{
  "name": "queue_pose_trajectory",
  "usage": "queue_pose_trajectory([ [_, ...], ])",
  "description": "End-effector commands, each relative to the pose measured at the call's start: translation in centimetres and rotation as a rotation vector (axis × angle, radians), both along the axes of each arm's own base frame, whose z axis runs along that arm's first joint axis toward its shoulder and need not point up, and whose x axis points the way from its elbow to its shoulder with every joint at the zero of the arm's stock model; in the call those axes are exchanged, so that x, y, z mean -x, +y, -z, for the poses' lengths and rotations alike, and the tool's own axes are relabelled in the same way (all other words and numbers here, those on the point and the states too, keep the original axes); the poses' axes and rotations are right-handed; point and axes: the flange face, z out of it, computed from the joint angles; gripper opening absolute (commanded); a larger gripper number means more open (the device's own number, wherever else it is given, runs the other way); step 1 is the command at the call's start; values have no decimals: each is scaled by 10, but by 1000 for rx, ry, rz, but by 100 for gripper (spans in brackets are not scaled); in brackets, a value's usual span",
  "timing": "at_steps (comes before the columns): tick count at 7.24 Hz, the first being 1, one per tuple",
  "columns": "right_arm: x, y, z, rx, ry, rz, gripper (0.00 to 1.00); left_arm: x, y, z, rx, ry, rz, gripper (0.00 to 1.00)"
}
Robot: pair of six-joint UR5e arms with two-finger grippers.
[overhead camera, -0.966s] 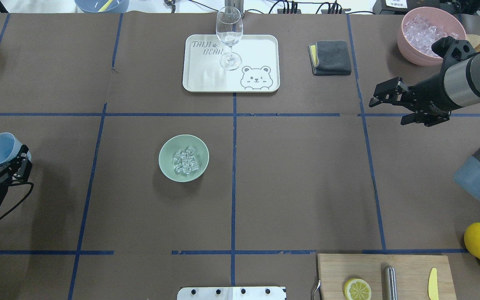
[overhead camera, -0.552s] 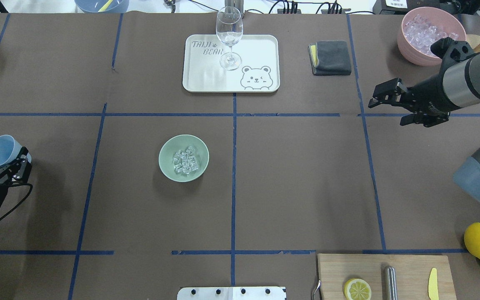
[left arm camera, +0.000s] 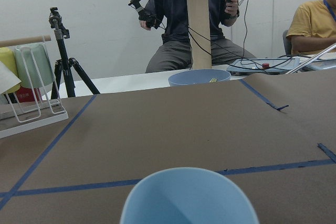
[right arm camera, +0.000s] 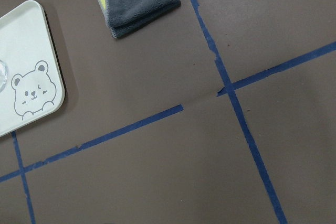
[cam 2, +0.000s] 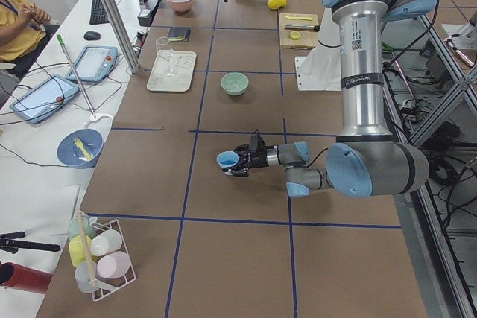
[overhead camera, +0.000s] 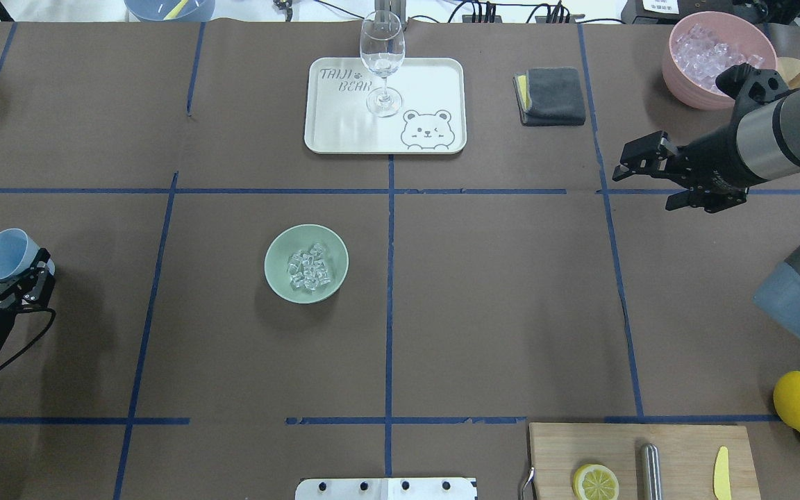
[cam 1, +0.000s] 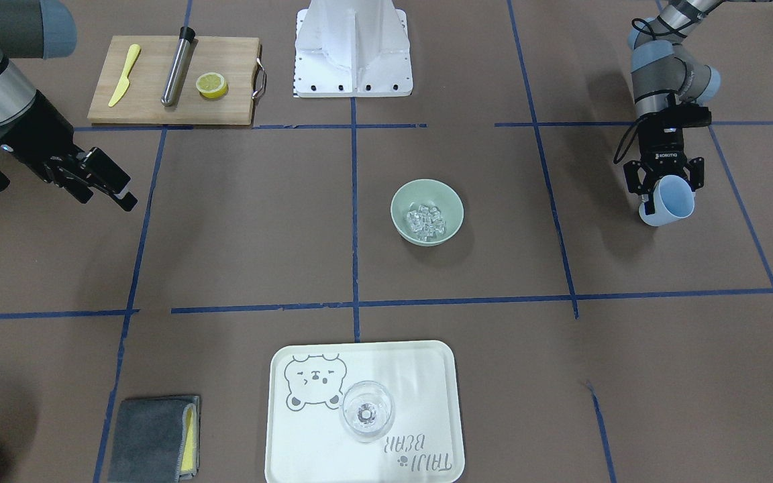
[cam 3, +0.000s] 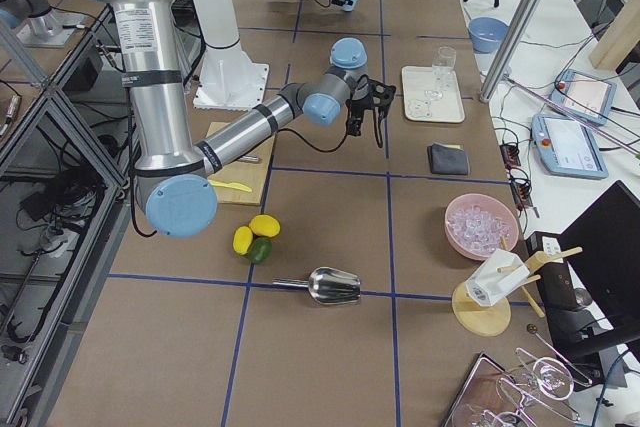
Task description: Pour ice into bowl
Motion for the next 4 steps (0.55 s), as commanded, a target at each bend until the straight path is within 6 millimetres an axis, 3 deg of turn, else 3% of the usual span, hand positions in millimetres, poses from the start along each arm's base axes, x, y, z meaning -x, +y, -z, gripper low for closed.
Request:
queue_pose_trajectory([
  [1,0,0,0,-2,0,1,100,-1,1,-1,11,4,-23,99],
  [3,0,0,0,-1,-1,0,100,7,10,-12,62,0,-128,100],
  [4,0,0,1,-2,-1,0,100,31,20,-16,92,-7,-190,100],
])
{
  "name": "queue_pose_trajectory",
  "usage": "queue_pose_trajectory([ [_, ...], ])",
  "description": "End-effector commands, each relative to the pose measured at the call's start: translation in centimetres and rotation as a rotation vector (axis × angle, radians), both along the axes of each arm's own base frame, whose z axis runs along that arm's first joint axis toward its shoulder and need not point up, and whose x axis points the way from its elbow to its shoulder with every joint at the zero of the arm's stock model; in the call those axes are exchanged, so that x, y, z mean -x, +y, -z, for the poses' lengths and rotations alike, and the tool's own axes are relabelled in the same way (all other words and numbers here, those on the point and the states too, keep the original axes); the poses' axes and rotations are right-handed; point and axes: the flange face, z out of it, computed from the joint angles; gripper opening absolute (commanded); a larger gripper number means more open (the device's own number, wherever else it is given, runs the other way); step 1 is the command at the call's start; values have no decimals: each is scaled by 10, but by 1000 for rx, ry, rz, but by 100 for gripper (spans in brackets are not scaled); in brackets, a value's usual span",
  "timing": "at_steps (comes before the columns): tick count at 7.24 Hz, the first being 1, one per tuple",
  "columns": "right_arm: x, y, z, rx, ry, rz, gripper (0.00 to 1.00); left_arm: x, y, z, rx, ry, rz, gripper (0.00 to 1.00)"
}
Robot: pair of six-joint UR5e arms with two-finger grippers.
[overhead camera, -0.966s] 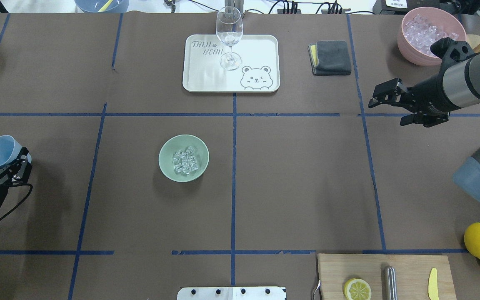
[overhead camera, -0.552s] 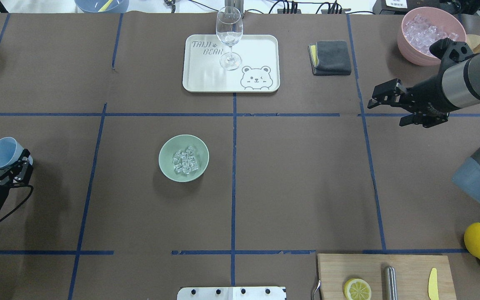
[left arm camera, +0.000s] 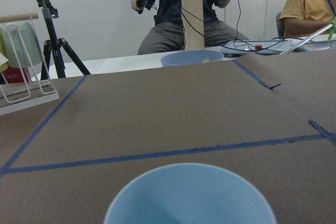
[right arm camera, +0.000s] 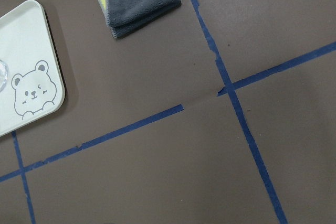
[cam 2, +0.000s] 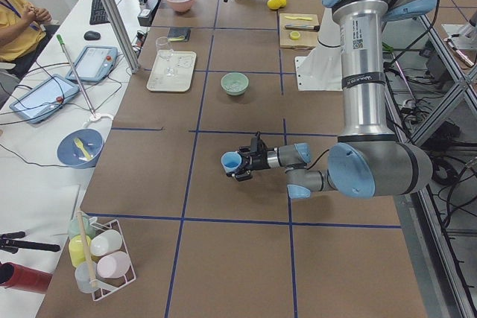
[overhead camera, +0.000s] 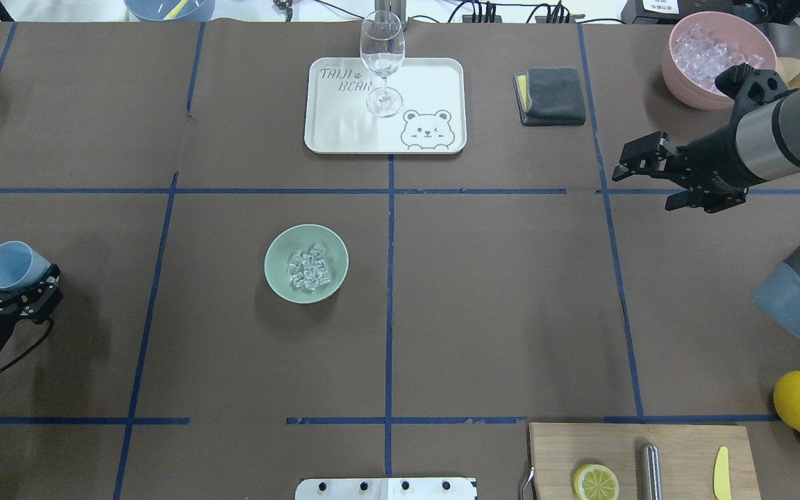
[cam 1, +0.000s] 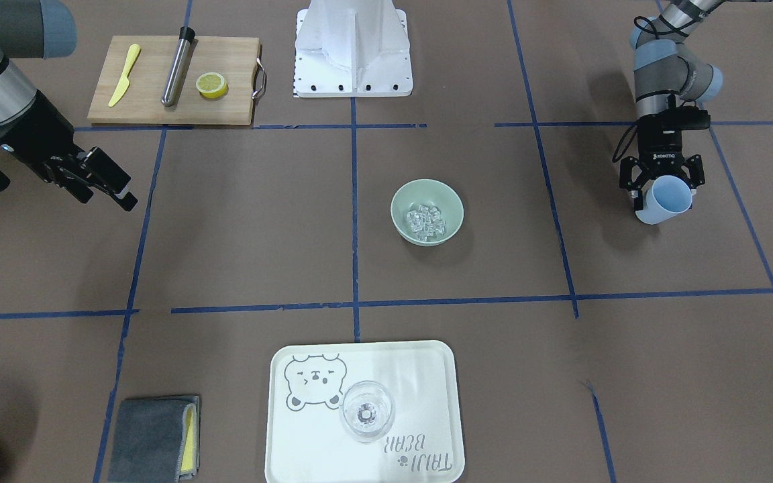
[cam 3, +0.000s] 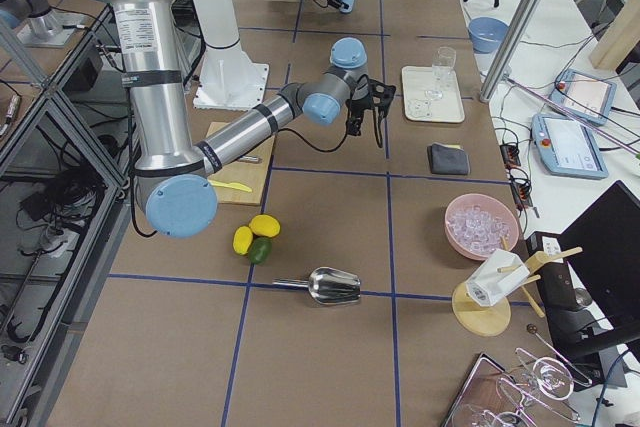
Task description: Pour ice into bowl
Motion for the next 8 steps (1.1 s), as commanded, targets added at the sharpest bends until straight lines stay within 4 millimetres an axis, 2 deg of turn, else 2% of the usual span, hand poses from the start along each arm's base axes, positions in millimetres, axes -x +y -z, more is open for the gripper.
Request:
queue_pose_trajectory([
  [1,0,0,1,-1,-1,0,100,34,19,1,60,-11,-149,100],
  [2,0,1,1,-2,-2,0,100,36,26,-1,82,-36,-237,100],
  [3,-1,0,1,-2,-2,-1,100,38,33,21,69,-48,-334,100],
  [4,-1,1,1,-1,-3,0,100,46,42,16,79,-97,-420,100],
  [5,-2,1,2,-3,-3,0,100,59,51,13,86,-147,-514,100],
  [6,-1,1,1,-1,-3,0,100,83,60,23,69,-199,-569,100],
  [8,5,6,4,-5,-8,19,100,119,66,5,54,-347,-692,100],
])
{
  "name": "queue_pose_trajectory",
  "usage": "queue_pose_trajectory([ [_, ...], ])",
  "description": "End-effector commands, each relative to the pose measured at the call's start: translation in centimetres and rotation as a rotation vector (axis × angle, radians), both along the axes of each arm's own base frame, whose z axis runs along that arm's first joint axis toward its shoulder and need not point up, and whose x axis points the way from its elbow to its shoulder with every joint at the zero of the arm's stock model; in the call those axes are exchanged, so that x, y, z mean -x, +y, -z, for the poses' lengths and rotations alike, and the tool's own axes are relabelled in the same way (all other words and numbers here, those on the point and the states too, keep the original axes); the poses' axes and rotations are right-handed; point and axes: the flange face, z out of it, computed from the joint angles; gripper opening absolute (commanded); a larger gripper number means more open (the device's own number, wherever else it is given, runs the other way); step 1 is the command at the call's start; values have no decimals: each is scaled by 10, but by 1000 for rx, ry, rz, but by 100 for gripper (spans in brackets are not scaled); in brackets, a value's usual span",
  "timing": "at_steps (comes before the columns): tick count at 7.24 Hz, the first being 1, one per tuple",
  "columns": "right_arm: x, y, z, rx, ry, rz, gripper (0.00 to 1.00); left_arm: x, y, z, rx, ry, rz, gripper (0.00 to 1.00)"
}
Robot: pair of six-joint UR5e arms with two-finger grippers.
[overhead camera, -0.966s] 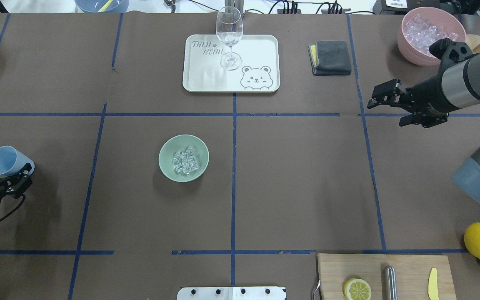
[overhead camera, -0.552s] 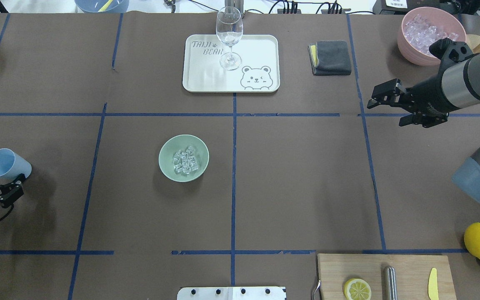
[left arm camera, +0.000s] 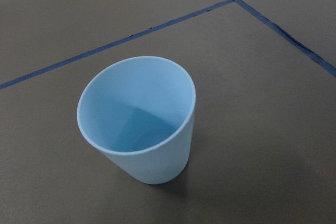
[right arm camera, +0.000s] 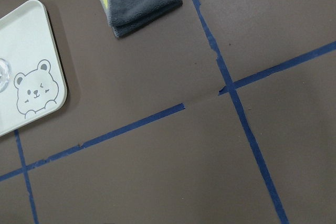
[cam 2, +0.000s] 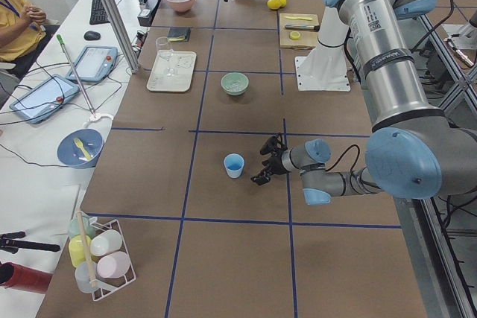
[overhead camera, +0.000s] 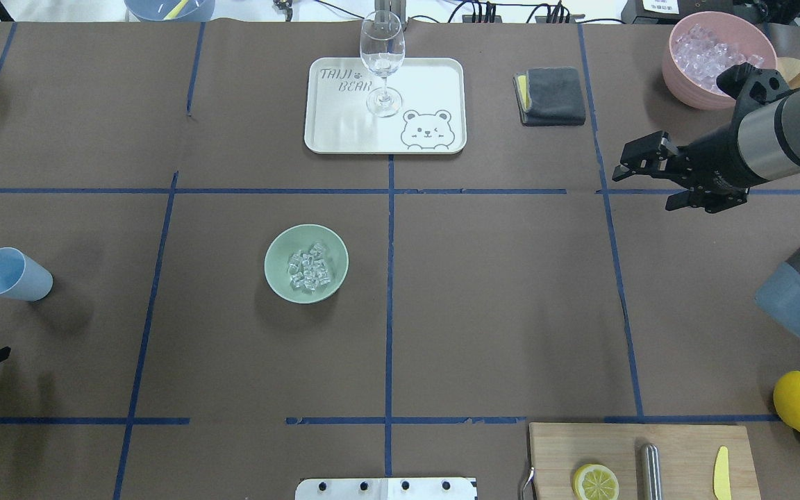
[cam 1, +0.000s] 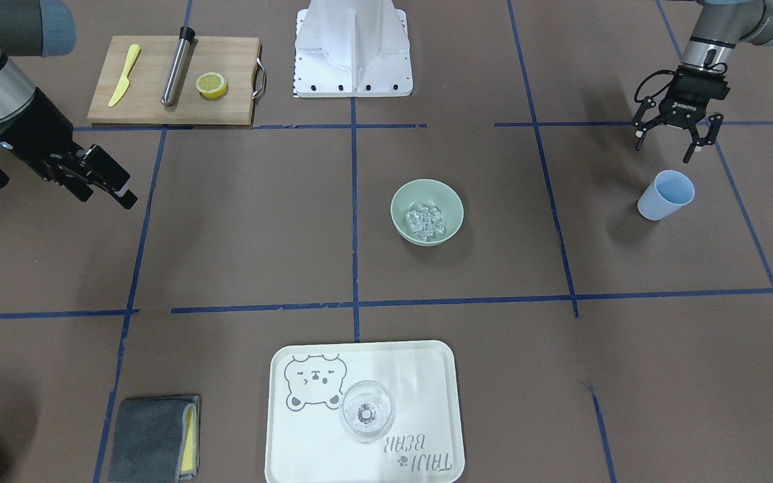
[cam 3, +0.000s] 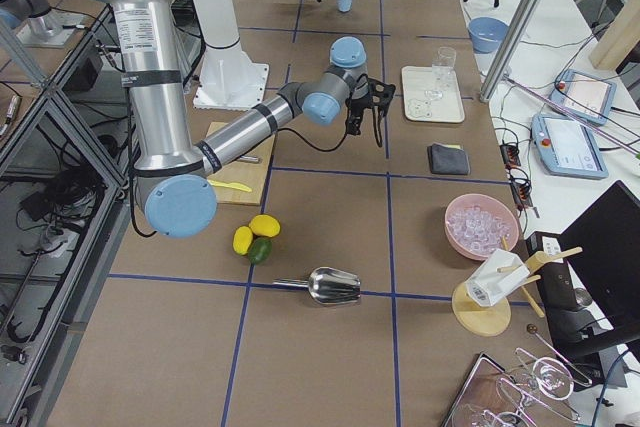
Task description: Pour ice into bowl
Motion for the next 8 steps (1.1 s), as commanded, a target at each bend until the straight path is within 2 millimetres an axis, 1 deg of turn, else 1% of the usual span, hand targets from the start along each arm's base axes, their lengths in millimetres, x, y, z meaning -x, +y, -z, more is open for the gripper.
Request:
queue_pose_trajectory([
  [1,15,15,12,-18,-15,39,100,46,-2,-17,19,-83,-129,100],
  [2,25,22,16,28,-31,30,100,62,-6,-31,70,-88,-124,100],
  [3,43,27,26,41,-42,20,100,77,-16,-36,61,-104,-106,100],
  [4,63,32,38,14,-37,8,100,99,-44,-33,38,-140,-80,100],
  [5,74,33,51,31,-57,-1,100,122,-87,-27,55,-181,-46,100],
  [6,95,46,62,40,-72,19,100,133,-113,-20,75,-193,-38,100],
  [7,135,67,82,17,-80,14,100,137,-141,-12,124,-180,-22,100],
  [8,183,90,113,24,-73,-8,100,149,-179,5,189,-130,-12,100],
])
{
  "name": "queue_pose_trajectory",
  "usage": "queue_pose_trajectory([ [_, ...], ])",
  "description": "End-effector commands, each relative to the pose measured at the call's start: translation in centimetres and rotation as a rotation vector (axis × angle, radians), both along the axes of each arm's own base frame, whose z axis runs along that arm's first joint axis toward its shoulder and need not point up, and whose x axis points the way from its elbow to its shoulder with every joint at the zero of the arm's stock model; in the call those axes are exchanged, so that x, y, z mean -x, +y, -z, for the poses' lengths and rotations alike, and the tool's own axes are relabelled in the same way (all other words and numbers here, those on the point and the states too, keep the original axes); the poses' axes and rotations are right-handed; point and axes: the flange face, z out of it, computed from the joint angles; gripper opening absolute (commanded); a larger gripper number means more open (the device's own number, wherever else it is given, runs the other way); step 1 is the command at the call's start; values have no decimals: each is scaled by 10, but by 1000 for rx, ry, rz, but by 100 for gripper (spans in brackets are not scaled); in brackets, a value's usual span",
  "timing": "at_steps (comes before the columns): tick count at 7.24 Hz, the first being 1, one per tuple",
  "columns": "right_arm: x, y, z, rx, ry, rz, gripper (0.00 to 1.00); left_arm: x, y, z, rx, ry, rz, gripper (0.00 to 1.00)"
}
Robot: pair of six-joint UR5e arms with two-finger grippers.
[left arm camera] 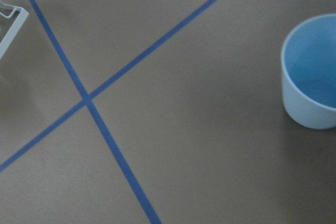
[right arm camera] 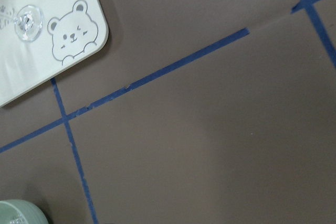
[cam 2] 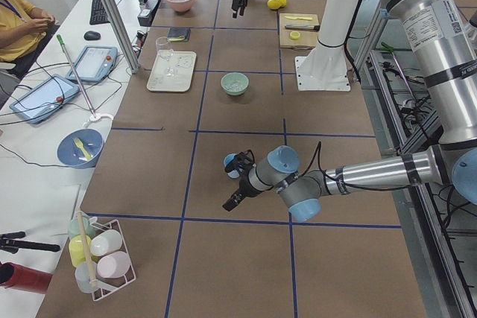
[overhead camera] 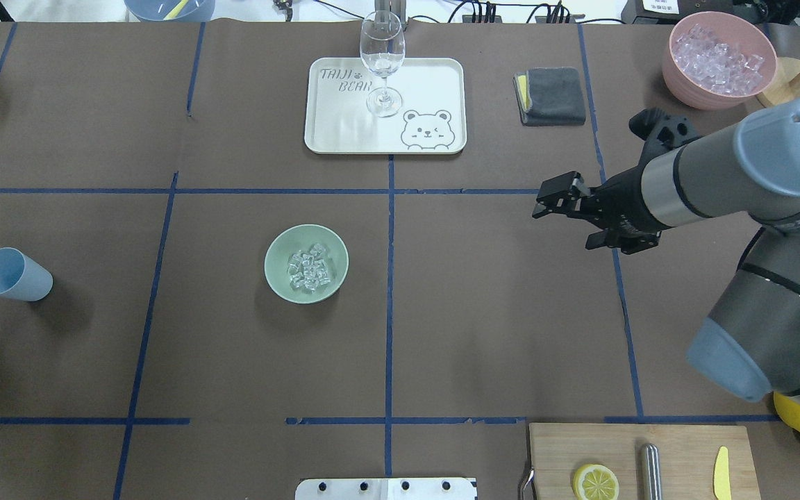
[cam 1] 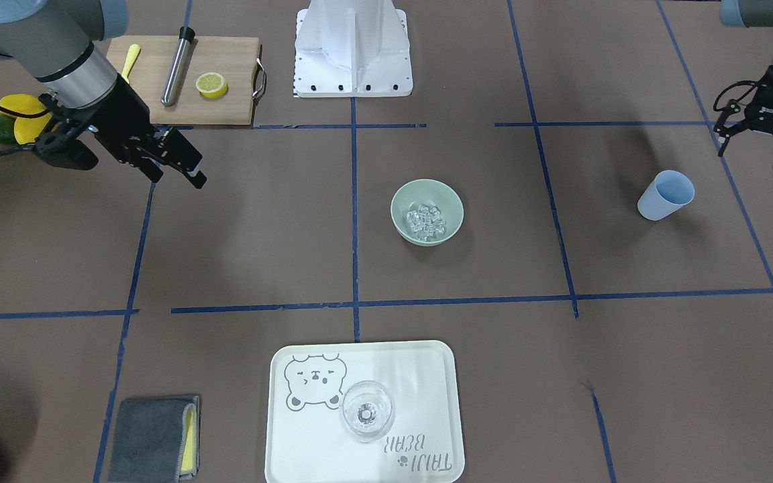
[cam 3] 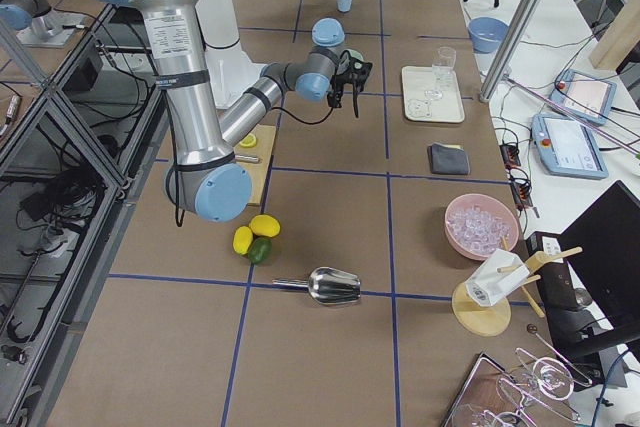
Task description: Pour ice into bowl
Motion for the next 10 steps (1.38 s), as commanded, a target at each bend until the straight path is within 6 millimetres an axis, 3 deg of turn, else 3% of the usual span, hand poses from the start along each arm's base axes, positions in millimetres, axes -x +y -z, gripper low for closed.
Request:
queue_pose_trajectory([
  [1,95,33,72,15,57,-32,100,33,-80,39,134,85,45,100],
  [2,134,31,94,23,82,-64,100,38,-111,66,186,127,37,100],
  [3,171,27,103,39,101,-92,100,32,-141,97,232,168,4,100],
  [4,209,11,115,40,135,-124,100,26,-162,118,268,180,8,100],
  [5,238,6,117,55,167,-125,100,28,-161,132,316,213,58,100],
  [6,245,11,114,56,177,-115,100,31,-154,138,336,232,92,100],
  [9,286,-5,105,29,130,-131,99,32,-146,136,343,235,93,100],
  [10,292,4,103,30,128,-117,95,32,-146,138,339,235,96,100],
])
